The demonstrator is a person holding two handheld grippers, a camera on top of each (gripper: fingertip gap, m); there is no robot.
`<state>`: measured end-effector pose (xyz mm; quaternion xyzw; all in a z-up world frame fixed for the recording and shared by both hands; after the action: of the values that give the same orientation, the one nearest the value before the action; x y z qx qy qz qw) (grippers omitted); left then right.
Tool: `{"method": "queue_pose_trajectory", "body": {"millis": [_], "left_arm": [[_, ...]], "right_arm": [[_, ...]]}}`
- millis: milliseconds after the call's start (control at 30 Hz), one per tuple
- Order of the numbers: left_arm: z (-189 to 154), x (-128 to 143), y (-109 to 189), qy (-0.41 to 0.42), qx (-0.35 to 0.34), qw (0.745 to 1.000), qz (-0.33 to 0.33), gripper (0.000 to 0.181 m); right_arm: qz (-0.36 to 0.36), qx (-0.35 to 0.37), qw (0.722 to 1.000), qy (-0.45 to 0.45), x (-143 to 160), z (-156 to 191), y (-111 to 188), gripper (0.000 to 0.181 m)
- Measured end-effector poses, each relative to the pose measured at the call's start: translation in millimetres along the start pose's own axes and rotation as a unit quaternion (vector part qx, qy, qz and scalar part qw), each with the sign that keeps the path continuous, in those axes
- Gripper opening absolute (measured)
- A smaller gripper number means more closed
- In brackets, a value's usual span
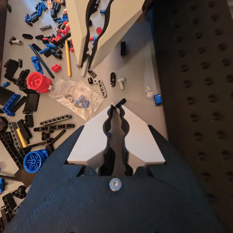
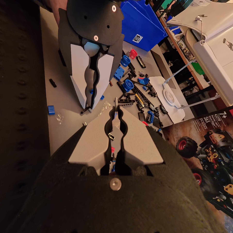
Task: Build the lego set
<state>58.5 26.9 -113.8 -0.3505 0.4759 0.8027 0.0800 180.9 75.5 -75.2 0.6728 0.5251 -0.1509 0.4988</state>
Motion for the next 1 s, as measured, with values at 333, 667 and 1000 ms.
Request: {"method": "queue_pose_trajectory", "body": {"millis": [333,667,1000], "left_arm": [[3.5,3.3,7.0,0.007,0.011,1.0,-0.008,0.039],[0.2,-3.3,6.8,0.022,-0.001,0.999,0.023,0.036],[-16.3,-15.6,2.7,0.128,-0.073,0.984,0.104,0.04]], "right_arm": [[0.007,-0.002,1.0,-0.006,3.6,-0.8,0.3,0.003],[0.01,-0.005,1.0,-0.011,5.9,-1.1,1.2,0.003],[0.008,-0.011,1.0,-0.01,5.7,0.4,2.0,0.003]]}}
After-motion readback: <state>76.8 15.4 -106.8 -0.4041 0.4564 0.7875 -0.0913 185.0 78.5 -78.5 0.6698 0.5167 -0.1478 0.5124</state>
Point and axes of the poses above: each gripper's, where its closed fingertips meet, y back along the fingers, x out of its underside, z = x × y across the jaws, the point moved 8 cm from there along y, back along the fingers, and after that the axes turned 11 degrees about -x, right-handed, at the moved point
